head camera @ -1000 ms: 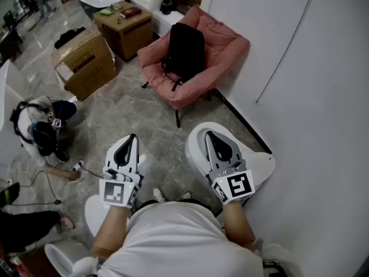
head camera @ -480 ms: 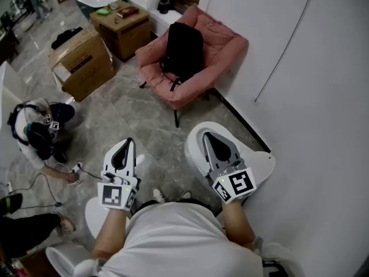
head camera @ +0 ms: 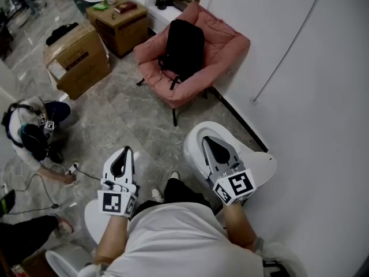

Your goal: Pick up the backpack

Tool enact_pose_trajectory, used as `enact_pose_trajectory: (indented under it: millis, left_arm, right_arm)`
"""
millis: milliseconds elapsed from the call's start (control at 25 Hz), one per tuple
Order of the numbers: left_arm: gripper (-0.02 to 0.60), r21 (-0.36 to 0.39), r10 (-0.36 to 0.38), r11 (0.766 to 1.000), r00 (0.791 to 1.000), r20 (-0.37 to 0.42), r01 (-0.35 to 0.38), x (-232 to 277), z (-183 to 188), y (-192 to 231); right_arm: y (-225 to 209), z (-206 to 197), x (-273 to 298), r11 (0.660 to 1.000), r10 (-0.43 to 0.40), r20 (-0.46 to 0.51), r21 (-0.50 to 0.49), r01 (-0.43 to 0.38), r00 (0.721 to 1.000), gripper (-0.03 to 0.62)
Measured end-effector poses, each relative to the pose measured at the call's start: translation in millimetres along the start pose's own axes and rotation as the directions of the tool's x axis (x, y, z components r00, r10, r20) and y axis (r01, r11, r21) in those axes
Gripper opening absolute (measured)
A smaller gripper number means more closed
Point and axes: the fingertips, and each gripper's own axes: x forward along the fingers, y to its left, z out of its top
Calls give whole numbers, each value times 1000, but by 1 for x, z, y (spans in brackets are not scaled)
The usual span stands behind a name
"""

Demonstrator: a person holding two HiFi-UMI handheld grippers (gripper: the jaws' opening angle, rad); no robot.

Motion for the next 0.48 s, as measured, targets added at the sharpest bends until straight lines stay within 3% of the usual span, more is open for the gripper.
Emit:
enact_pose_trajectory:
  millis: [280,480]
  left_arm:
    - [15,26,17,1000,999,-42,-16,40,-12,31]
    - [15,54,7,999,996,-85,-3,113,-26,51]
  right_arm:
    - [-34,-10,59,999,6,6,54,-7,1000,21]
    - [-91,-14,121,996,-2,38,92,-1,999,21]
